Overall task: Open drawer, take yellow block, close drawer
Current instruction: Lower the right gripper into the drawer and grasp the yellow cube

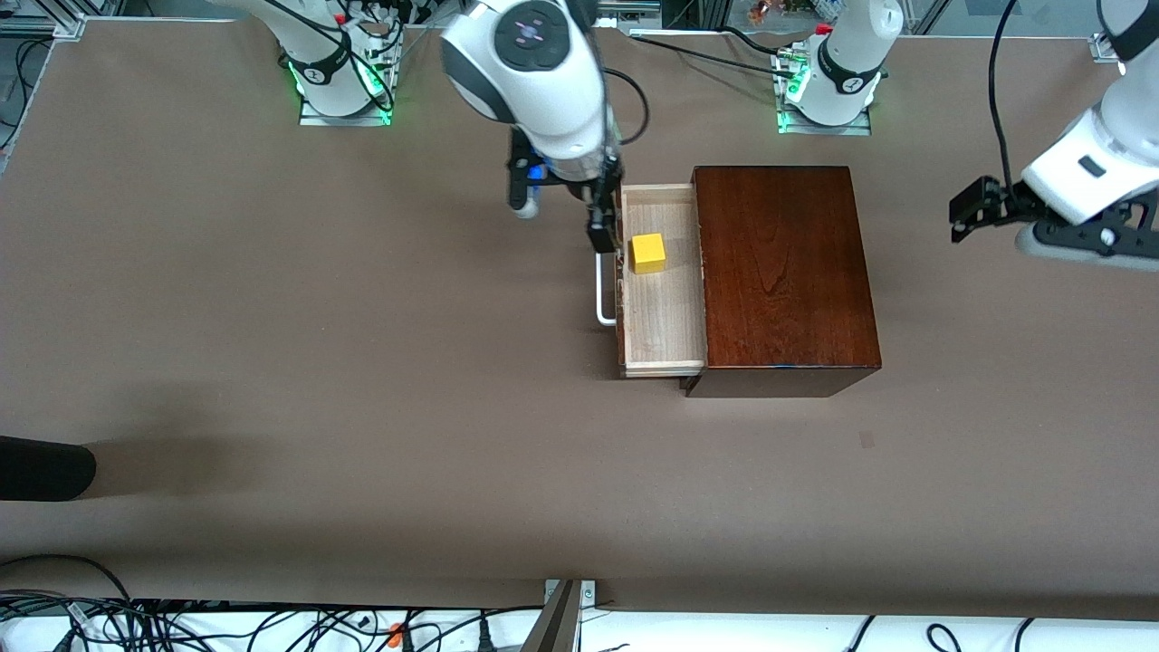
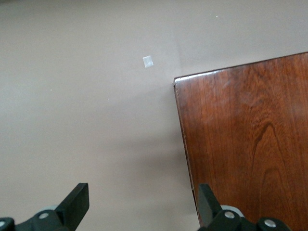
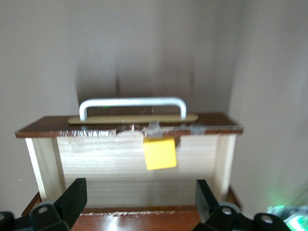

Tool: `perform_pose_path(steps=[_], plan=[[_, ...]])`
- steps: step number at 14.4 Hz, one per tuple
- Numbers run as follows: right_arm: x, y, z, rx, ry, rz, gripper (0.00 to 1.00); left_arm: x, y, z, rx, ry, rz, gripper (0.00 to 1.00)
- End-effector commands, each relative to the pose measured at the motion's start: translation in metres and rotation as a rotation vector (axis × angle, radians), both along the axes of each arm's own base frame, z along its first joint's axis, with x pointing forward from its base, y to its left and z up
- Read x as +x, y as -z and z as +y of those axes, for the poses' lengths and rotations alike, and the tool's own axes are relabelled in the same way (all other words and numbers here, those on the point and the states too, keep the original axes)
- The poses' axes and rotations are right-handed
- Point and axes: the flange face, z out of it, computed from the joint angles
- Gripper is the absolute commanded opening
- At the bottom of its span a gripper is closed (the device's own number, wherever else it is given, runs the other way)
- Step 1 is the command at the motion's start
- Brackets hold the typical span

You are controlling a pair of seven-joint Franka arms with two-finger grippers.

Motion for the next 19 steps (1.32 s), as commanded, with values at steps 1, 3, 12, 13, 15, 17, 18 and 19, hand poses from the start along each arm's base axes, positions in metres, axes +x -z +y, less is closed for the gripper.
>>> perform_pose_path(steps=[1,3,12,13,15,17,18,19], plan=[[-0.006,0.030,0.034,-0.009,0.034,-0.032,1.00,-0.007,-0.003,0.013,-0.044,-0.019,-0.021,1.00],[-0.013,0.061,0.046,-0.034,0.021,-0.032,1.00,0.001,-0.009,0.004,-0.041,-0.009,-0.030,1.00],[-0.013,0.128,0.056,-0.090,-0.017,-0.054,1.00,0.009,-0.002,0.006,-0.039,-0.018,-0.020,1.00],[-0.014,0.134,0.057,-0.088,-0.019,-0.054,1.00,0.008,-0.002,0.006,-0.039,-0.015,-0.018,1.00],[-0.014,0.145,0.058,-0.089,-0.021,-0.051,1.00,0.006,-0.001,0.010,-0.038,-0.019,0.003,1.00],[-0.014,0.149,0.060,-0.079,-0.022,-0.054,0.81,0.006,0.000,0.011,-0.037,-0.019,0.005,1.00],[-0.016,0.149,0.062,-0.078,-0.029,-0.055,0.52,0.006,-0.001,0.011,-0.036,-0.022,0.005,1.00],[-0.017,0.149,0.062,-0.079,-0.033,-0.057,0.28,0.006,-0.001,0.010,-0.036,-0.022,0.005,1.00]])
